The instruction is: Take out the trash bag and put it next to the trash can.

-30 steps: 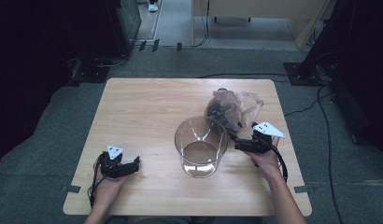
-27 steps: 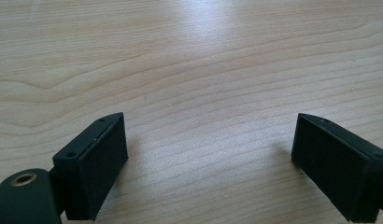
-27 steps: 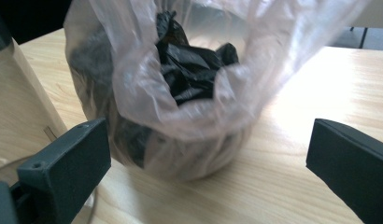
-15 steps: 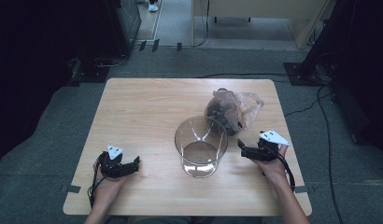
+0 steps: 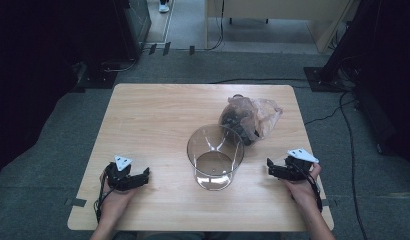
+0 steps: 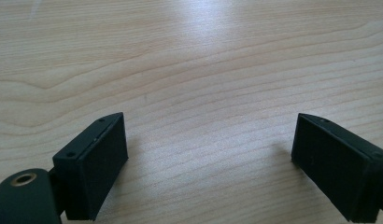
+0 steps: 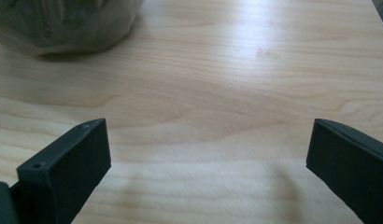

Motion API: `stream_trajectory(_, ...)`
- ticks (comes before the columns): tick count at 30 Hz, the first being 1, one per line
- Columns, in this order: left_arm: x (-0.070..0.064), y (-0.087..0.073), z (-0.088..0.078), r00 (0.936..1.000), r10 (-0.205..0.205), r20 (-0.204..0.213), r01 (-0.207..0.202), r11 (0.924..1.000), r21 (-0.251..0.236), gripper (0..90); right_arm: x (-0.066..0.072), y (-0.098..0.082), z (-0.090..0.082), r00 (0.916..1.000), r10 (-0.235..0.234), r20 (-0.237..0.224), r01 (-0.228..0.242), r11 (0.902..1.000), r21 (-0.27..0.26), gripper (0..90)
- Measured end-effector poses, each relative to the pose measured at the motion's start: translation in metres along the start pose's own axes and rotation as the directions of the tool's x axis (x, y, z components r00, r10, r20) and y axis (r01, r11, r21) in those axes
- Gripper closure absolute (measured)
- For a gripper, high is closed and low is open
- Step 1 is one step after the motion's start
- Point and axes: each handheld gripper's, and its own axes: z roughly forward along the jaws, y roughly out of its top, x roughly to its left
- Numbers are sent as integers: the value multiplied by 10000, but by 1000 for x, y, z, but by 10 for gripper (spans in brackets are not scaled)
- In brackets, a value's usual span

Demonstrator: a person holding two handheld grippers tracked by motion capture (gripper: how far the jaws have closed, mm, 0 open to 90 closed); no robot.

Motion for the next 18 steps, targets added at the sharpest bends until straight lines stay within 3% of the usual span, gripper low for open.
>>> stream_trajectory(8, 0, 0, 0, 10000, -1, 0, 1, 10000, -1, 102, -1, -7, -7, 9997, -182, 184, 178, 9995, 257, 0)
stream_trajectory(18, 0, 0, 0, 10000, -1, 2, 1, 10000, 0, 102, -7, -15, -16, 9997, 216, 131, -226, 9962, 839, 0)
